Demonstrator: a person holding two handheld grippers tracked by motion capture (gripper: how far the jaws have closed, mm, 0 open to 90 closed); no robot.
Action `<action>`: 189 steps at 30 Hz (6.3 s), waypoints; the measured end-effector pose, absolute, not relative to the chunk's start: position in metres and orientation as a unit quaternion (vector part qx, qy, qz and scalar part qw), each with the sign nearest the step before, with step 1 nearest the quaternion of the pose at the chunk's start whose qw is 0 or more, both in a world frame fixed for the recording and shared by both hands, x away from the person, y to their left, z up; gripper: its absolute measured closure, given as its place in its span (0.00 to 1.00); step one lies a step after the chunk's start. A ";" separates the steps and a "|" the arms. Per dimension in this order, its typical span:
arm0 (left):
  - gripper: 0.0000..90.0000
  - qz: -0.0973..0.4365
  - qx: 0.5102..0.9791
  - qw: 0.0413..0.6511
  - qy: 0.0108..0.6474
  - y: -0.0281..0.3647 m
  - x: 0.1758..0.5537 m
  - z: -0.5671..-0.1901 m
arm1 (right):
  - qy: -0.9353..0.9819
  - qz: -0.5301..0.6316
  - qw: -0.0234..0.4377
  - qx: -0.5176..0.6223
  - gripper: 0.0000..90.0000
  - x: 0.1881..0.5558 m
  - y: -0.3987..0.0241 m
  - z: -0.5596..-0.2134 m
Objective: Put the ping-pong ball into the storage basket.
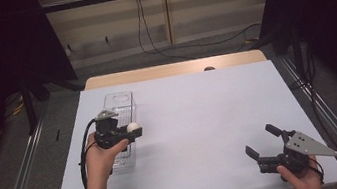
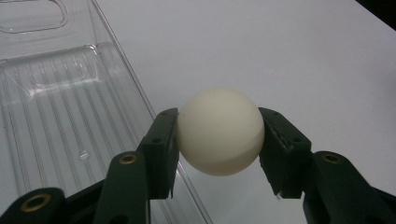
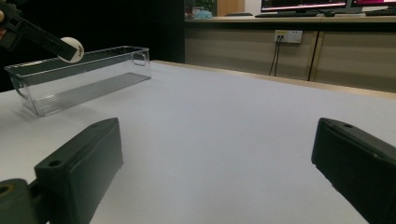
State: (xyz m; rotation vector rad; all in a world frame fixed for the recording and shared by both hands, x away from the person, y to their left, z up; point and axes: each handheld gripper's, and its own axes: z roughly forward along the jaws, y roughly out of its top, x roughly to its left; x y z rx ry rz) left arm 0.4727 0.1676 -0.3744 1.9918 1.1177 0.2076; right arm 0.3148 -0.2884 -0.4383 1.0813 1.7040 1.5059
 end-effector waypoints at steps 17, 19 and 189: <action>0.57 0.086 0.795 0.407 0.441 0.173 0.473 -0.373 | 0.646 0.570 0.306 0.406 0.02 0.315 -0.288 -0.438; 0.57 0.086 0.796 0.406 0.440 0.173 0.473 -0.373 | 0.646 0.569 0.306 0.406 0.02 0.315 -0.288 -0.438; 0.57 0.166 0.786 0.360 0.475 0.205 0.484 -0.395 | 0.649 0.574 0.304 0.396 0.02 0.315 -0.288 -0.438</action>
